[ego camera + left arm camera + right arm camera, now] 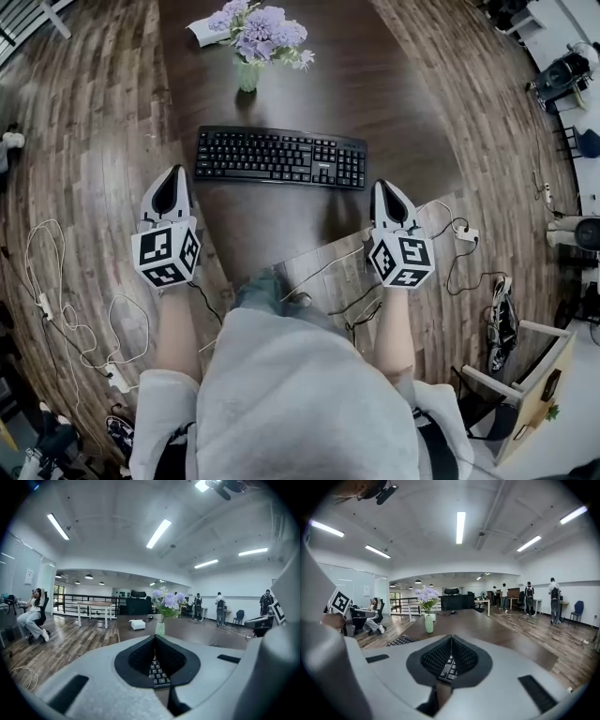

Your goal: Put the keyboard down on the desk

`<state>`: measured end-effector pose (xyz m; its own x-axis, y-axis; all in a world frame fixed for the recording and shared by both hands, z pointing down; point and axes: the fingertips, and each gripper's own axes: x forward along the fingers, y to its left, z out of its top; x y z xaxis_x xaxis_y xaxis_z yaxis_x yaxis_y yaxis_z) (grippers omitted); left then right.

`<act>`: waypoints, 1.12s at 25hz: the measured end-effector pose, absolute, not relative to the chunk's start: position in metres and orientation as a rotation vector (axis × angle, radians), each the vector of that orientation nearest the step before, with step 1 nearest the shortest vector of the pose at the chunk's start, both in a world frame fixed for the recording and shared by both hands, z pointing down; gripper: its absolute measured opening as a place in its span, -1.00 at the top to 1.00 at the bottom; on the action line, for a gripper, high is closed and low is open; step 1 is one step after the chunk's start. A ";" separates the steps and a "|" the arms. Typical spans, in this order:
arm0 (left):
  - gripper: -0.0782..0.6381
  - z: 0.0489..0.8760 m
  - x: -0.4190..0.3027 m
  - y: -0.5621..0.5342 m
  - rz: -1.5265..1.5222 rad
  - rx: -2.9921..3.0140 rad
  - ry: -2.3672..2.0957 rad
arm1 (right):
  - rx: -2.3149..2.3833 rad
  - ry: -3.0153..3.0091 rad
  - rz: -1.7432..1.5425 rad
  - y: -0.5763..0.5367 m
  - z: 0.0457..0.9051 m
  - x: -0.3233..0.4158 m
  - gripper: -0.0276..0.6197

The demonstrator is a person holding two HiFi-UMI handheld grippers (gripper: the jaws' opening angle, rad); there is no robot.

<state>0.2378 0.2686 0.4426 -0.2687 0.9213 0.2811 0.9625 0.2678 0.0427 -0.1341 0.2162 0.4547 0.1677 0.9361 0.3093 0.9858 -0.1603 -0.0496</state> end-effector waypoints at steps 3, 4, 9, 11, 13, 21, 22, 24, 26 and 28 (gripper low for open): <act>0.76 0.422 0.236 0.250 -0.257 -1.787 -2.359 | -2.245 -1.864 -0.280 0.201 0.435 -0.132 0.87; 0.76 0.415 0.235 0.245 -0.238 -1.793 -2.368 | -2.259 -1.864 -0.270 0.196 0.428 -0.132 0.87; 0.76 0.384 0.230 0.218 -0.162 -1.815 -2.414 | -2.317 -1.863 -0.206 0.175 0.402 -0.128 0.87; 0.76 0.374 0.228 0.206 -0.140 -1.828 -2.427 | -2.337 -1.866 -0.184 0.165 0.393 -0.128 0.87; 0.76 0.363 0.227 0.194 -0.119 -1.842 -2.438 | -2.359 -1.870 -0.160 0.156 0.383 -0.128 0.87; 0.75 0.324 0.223 0.149 -0.030 -1.899 -2.481 | -2.442 -1.887 -0.080 0.120 0.344 -0.128 0.87; 0.75 0.320 0.222 0.143 -0.020 -1.906 -2.486 | -2.451 -1.888 -0.071 0.116 0.340 -0.129 0.87; 0.75 0.311 0.219 0.133 0.002 -1.918 -2.493 | -2.467 -1.894 -0.055 0.107 0.333 -0.131 0.87; 0.75 0.302 0.218 0.124 0.023 -1.931 -2.499 | -2.481 -1.897 -0.041 0.101 0.326 -0.132 0.87; 0.75 0.294 0.218 0.116 0.047 -1.945 -2.502 | -2.494 -1.896 -0.021 0.095 0.320 -0.132 0.87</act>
